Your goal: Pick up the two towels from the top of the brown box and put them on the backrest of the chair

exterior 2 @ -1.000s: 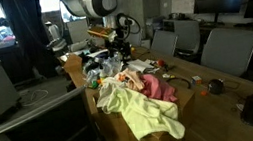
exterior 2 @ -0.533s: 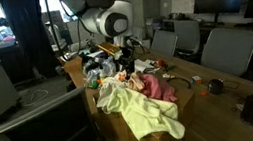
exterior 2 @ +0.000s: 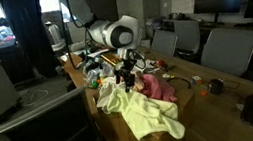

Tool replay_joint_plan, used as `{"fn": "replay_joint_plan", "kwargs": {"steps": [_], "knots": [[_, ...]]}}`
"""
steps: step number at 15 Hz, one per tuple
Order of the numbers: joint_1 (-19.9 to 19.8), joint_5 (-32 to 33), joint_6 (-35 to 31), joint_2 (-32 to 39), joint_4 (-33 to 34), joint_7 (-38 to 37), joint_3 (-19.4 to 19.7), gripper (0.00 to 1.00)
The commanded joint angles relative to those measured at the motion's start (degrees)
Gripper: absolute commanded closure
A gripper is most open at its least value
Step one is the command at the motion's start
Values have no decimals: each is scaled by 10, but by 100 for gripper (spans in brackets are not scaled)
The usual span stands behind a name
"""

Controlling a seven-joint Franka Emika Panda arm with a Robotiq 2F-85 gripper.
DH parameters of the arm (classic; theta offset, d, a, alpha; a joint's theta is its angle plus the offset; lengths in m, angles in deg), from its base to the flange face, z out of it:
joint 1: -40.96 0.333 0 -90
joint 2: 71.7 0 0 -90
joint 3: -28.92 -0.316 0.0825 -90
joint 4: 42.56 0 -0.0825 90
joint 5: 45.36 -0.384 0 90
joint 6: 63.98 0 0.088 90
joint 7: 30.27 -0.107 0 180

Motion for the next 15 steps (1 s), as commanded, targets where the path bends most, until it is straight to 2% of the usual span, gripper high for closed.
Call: {"fn": "replay_joint_plan", "kwargs": {"steps": [1, 10, 15], "knots": [[-6, -14, 47, 15, 26, -7, -3, 0], [-17, -24, 156, 21, 52, -2, -1, 0], [-20, -30, 186, 38, 62, 0, -1, 0]]}}
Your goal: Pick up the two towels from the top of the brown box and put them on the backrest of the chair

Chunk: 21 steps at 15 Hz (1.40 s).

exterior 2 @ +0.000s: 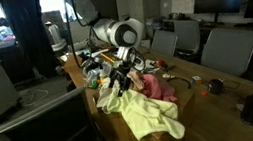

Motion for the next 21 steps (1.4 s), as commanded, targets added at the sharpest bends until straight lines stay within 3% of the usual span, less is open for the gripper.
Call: {"fn": "replay_joint_plan", "kwargs": {"steps": [1, 10, 11, 12, 21], "knots": [[-6, -19, 24, 27, 29, 7, -2, 0], [-3, -16, -6, 56, 40, 9, -3, 0], [-4, -18, -6, 56, 41, 11, -4, 25], [-4, -18, -6, 57, 42, 11, -4, 26], [-3, -19, -11, 53, 40, 18, -7, 95]]}}
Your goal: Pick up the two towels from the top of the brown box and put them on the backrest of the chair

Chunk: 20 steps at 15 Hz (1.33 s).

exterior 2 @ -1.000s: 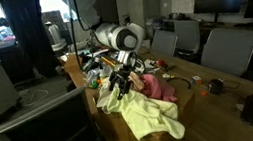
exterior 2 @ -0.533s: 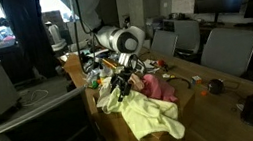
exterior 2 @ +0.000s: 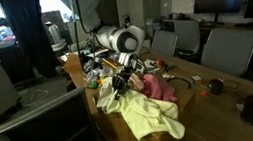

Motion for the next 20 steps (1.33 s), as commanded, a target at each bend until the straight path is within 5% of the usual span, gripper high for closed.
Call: {"fn": "replay_joint_plan", "kwargs": {"steps": [1, 7, 13, 20], "knots": [[-3, -14, -2, 3, 10, 15, -4, 99], [3, -12, -77, -91, -71, 51, -3, 99], [24, 12, -181, -264, -233, 147, -7, 99], [59, 91, -201, -470, -406, 228, -13, 99]]}}
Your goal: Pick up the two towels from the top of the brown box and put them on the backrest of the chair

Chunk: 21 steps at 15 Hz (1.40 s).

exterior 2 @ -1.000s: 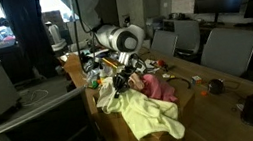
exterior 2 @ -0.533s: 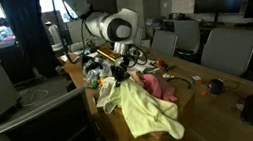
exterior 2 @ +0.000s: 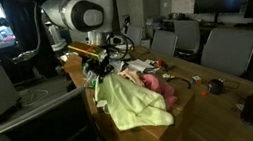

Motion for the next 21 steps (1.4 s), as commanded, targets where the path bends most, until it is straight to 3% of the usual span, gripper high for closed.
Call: {"fn": "replay_joint_plan", "kwargs": {"steps": [1, 14, 21], "knots": [[16, 42, -9, -125, -97, 43, -6, 99], [98, 172, 147, -308, -167, 231, -21, 99], [179, 220, 232, -298, -138, 285, -68, 99]]}}
